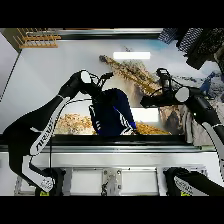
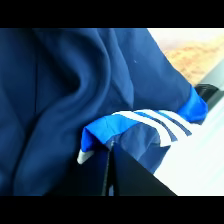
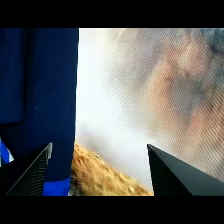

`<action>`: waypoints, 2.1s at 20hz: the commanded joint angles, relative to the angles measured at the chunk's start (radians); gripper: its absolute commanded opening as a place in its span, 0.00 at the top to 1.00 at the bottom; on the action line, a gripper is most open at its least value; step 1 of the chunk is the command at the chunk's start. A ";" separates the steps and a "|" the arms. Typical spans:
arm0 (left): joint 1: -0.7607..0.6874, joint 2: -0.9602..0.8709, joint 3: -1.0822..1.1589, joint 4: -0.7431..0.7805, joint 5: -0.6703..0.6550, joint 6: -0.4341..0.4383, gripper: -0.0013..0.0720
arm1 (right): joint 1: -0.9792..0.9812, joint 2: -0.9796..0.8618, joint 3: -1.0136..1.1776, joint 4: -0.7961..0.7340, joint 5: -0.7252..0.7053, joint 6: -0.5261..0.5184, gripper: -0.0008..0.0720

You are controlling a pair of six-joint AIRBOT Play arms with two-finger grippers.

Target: Fold the clothes and pants, and hang the long-sleeved shirts on hangers.

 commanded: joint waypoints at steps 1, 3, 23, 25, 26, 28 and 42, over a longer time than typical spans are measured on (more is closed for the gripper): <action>0.003 0.112 -0.055 0.048 -0.095 -0.016 0.97 | 0.001 -0.001 0.000 0.000 0.013 0.000 0.08; -0.019 0.232 -0.191 0.102 -0.102 -0.016 0.97 | 0.001 -0.001 0.000 0.000 0.012 0.000 0.08; 0.010 0.631 -0.507 0.106 0.243 -0.137 0.18 | -0.002 -0.048 -0.018 0.093 -0.001 -0.018 0.08; -0.039 0.595 -0.476 0.146 0.286 -0.168 0.18 | -0.022 -0.045 -0.018 0.094 -0.037 0.010 0.08; -0.083 0.560 -0.454 0.211 0.303 -0.201 0.18 | -0.040 -0.037 -0.018 0.094 -0.046 0.030 0.08; -0.200 0.467 -0.393 0.404 0.341 -0.286 0.18 | -0.092 -0.011 -0.018 0.094 -0.045 0.039 0.08; -0.518 -0.087 0.005 0.969 0.161 -0.495 0.18 | -0.210 0.082 -0.019 0.091 -0.021 0.038 0.08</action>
